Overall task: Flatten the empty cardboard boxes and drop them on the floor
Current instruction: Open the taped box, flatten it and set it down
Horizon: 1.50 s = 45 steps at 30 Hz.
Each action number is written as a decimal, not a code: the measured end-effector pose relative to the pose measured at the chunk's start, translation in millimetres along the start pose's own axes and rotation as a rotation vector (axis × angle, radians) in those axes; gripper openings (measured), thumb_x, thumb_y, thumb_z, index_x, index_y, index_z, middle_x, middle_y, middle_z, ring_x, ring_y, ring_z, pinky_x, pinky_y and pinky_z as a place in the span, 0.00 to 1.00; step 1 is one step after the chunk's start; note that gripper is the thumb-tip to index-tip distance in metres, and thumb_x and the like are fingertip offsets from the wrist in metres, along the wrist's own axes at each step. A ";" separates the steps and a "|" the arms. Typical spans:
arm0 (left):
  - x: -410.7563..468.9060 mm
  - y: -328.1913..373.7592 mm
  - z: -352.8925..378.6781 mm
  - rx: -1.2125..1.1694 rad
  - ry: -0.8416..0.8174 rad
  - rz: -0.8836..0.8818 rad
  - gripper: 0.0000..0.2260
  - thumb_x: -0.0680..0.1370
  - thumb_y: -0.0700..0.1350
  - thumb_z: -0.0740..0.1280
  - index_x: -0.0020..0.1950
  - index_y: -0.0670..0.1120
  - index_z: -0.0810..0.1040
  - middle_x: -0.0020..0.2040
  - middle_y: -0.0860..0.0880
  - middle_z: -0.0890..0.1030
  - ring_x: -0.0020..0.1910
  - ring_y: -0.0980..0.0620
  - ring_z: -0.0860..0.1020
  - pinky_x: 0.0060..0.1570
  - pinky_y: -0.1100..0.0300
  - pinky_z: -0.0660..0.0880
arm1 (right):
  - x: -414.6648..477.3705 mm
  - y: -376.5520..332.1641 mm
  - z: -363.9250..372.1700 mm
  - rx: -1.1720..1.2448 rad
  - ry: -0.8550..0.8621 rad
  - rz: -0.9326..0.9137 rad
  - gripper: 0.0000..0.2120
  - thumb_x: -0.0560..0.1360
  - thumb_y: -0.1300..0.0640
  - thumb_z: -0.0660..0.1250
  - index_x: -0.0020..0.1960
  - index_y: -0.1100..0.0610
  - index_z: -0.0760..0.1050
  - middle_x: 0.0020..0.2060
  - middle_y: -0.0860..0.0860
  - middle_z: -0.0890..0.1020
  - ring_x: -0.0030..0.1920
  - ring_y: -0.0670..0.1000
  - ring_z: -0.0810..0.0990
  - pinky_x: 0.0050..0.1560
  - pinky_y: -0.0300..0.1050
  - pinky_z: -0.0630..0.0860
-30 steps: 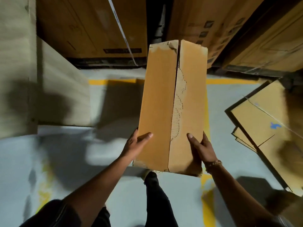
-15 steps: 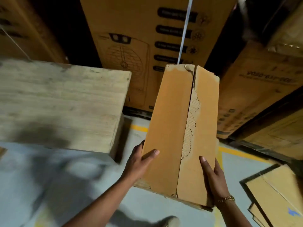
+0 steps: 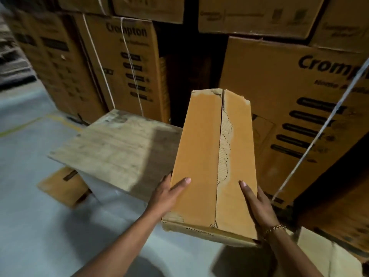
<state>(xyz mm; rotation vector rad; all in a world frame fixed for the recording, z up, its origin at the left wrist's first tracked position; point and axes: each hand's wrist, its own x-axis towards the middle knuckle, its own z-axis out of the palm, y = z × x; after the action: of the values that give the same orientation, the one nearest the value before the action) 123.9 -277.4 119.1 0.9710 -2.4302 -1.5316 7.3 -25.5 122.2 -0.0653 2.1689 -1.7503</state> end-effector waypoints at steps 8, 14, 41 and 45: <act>71.6 -27.5 -85.2 -0.077 0.143 -0.072 0.50 0.65 0.79 0.61 0.79 0.51 0.61 0.77 0.49 0.66 0.74 0.46 0.67 0.72 0.46 0.65 | 82.1 -46.0 112.5 -0.103 -0.173 -0.100 0.31 0.75 0.35 0.62 0.74 0.46 0.66 0.59 0.44 0.78 0.50 0.43 0.78 0.46 0.42 0.73; 121.6 -32.8 -130.6 -0.123 0.214 -0.065 0.42 0.70 0.73 0.64 0.78 0.52 0.63 0.76 0.50 0.67 0.73 0.47 0.67 0.66 0.52 0.66 | 141.7 -69.0 177.2 -0.167 -0.267 -0.091 0.33 0.70 0.27 0.62 0.70 0.40 0.69 0.57 0.44 0.82 0.53 0.47 0.82 0.54 0.52 0.80; 309.9 -148.3 -218.4 0.116 0.088 -0.156 0.30 0.73 0.70 0.63 0.70 0.58 0.67 0.65 0.54 0.77 0.61 0.49 0.77 0.58 0.53 0.73 | 213.9 -94.3 394.7 -1.136 -0.192 -0.160 0.56 0.60 0.14 0.42 0.79 0.44 0.37 0.79 0.45 0.36 0.79 0.55 0.41 0.74 0.69 0.50; 307.7 -149.0 -220.6 0.170 0.101 -0.135 0.38 0.67 0.78 0.56 0.69 0.59 0.66 0.65 0.55 0.77 0.61 0.48 0.78 0.57 0.52 0.74 | 214.2 -101.0 398.2 -1.200 -0.294 -0.154 0.60 0.57 0.13 0.46 0.80 0.45 0.41 0.79 0.44 0.38 0.79 0.56 0.41 0.74 0.68 0.50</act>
<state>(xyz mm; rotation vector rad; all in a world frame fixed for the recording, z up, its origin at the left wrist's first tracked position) 39.4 -664.9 28.4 1.2343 -2.5016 -1.2935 -93.2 -477.2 97.6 -0.7239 2.6509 -0.2286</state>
